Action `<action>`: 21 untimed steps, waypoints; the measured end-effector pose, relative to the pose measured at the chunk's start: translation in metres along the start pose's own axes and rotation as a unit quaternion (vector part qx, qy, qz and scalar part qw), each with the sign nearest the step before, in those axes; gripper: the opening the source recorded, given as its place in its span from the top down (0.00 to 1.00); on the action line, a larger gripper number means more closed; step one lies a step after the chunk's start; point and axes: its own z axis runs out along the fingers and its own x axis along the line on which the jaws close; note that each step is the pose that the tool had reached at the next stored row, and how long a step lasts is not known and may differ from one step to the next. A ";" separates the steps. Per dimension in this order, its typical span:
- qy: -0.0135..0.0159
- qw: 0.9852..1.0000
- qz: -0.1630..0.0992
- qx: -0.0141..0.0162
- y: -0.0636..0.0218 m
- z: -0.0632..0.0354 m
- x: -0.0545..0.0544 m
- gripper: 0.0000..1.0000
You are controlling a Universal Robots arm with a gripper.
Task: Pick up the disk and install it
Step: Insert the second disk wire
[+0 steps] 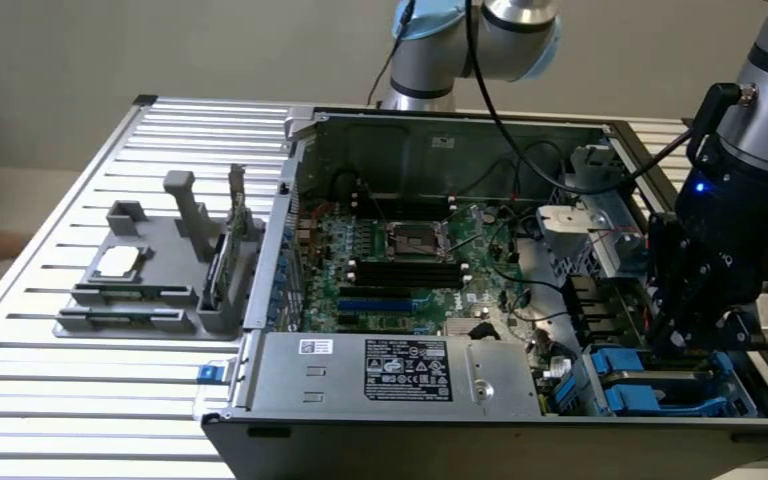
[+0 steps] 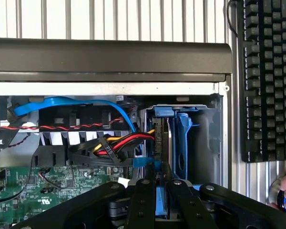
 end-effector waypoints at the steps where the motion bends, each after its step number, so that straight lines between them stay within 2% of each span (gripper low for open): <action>1: 0.000 1.000 0.000 0.000 0.0000 0.0005 0.000 0.84; 14: 0.000 1.000 0.000 0.002 -0.0004 0.0045 0.000 0.84; 21: 0.001 1.000 0.000 0.002 0.0000 0.0004 0.000 0.84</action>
